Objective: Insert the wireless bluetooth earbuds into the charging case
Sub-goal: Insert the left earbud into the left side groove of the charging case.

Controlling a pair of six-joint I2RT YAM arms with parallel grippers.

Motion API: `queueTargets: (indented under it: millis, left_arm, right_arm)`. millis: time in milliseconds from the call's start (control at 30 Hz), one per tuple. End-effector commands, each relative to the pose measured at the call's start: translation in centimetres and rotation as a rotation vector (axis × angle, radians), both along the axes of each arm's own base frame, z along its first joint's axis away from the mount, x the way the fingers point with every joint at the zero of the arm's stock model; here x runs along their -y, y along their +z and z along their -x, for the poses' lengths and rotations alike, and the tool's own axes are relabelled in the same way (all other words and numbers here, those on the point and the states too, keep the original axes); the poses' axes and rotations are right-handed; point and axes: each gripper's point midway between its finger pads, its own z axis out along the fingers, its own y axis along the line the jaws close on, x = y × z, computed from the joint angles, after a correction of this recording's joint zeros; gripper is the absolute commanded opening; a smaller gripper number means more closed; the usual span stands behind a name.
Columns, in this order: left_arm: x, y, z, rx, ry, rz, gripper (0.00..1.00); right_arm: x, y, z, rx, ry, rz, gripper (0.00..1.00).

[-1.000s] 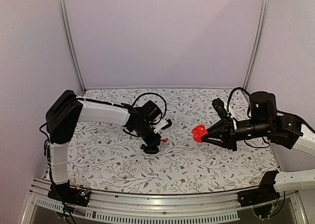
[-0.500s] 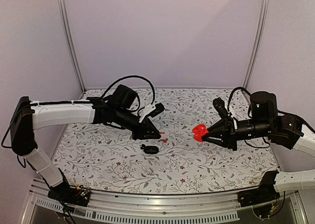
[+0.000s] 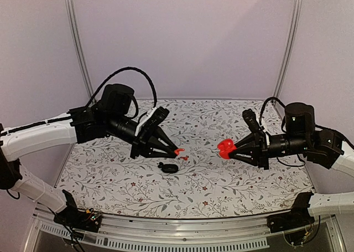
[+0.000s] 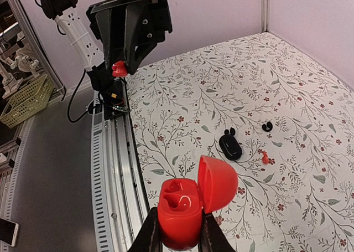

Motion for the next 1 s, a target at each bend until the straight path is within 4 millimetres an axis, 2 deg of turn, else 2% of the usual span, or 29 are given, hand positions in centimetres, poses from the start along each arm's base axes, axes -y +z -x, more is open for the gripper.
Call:
queueTargets:
  millis: [0,200,333,533,700,800,967]
  left_arm:
    - [-0.5,2.7,1.6,0.127,-0.039,0.055,0.11]
    - [0.3,2.9,0.6,0.200,0.044,-0.003,0.11]
    - [0.9,2.2,-0.2,0.179,0.081,-0.063,0.12]
    - [2.3,1.4,-0.4,-0.017,0.075,-0.143,0.12]
    - [3.1,1.3,0.1,-0.215,0.041,-0.169,0.12]
    - [3.1,1.2,0.2,-0.276,0.039,-0.184,0.13]
    - [2.9,1.7,-0.2,-0.383,0.064,-0.212,0.12]
  right_arm:
    - [-0.1,1.1,0.9,0.031,0.050,-0.038,0.00]
    - [-0.8,0.7,1.8,0.005,0.126,-0.033,0.00]
    - [-1.0,0.5,0.9,0.025,0.095,-0.010,0.00]
    - [-1.3,2.6,-2.1,0.185,-0.016,-0.039,0.00]
    - [-1.9,3.3,-4.6,0.350,-0.098,-0.104,0.00]
    - [-1.7,3.7,-5.1,0.485,-0.123,-0.150,0.00]
    - [-1.3,4.5,-4.7,0.665,-0.118,-0.163,0.00]
